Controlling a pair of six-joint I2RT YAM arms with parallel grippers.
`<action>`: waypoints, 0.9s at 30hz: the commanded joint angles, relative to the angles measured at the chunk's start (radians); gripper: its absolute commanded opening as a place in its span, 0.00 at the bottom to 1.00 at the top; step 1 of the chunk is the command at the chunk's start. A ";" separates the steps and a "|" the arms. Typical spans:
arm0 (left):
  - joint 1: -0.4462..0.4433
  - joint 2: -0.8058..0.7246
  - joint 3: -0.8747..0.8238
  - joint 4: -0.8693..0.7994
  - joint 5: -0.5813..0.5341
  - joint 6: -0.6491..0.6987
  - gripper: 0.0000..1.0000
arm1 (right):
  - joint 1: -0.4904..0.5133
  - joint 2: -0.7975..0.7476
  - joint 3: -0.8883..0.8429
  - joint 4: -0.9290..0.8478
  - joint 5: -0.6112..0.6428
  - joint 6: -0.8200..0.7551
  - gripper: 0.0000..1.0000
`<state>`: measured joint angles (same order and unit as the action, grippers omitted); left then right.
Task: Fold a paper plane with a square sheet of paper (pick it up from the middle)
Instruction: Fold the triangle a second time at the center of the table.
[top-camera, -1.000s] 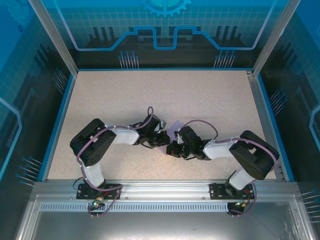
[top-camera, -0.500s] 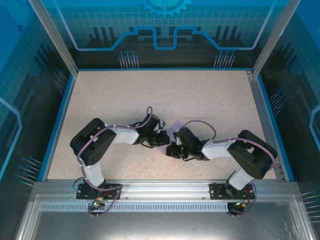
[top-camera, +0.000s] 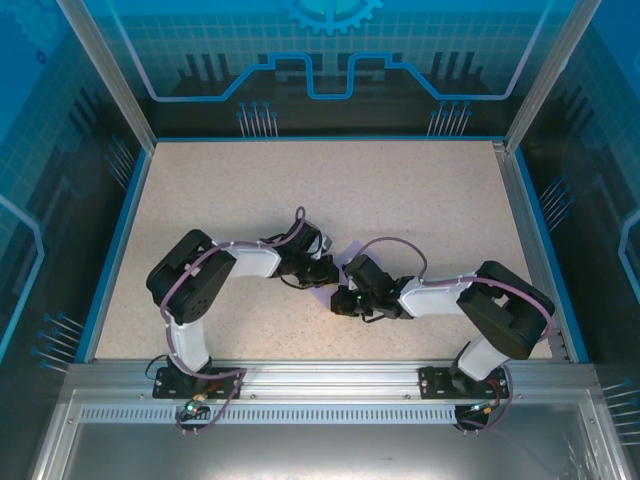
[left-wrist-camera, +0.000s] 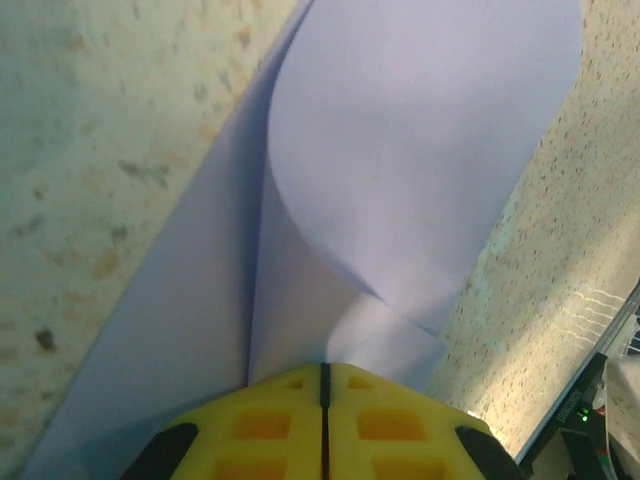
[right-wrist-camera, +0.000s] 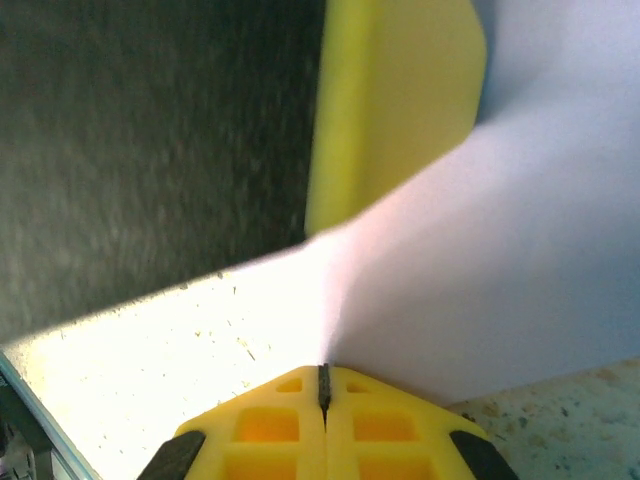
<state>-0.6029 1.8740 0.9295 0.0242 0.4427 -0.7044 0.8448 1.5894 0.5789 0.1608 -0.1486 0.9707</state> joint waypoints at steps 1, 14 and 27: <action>0.040 0.039 0.059 -0.043 -0.080 0.058 0.08 | 0.031 0.047 -0.044 -0.249 0.045 -0.029 0.01; 0.083 0.109 0.180 -0.100 -0.088 0.106 0.08 | 0.032 0.037 -0.048 -0.285 0.049 -0.040 0.01; 0.101 0.105 0.279 -0.159 -0.060 0.143 0.09 | 0.030 0.007 -0.029 -0.305 0.039 -0.050 0.02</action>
<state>-0.5056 1.9907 1.1854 -0.1078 0.3775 -0.5915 0.8513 1.5669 0.5903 0.0898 -0.1345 0.9409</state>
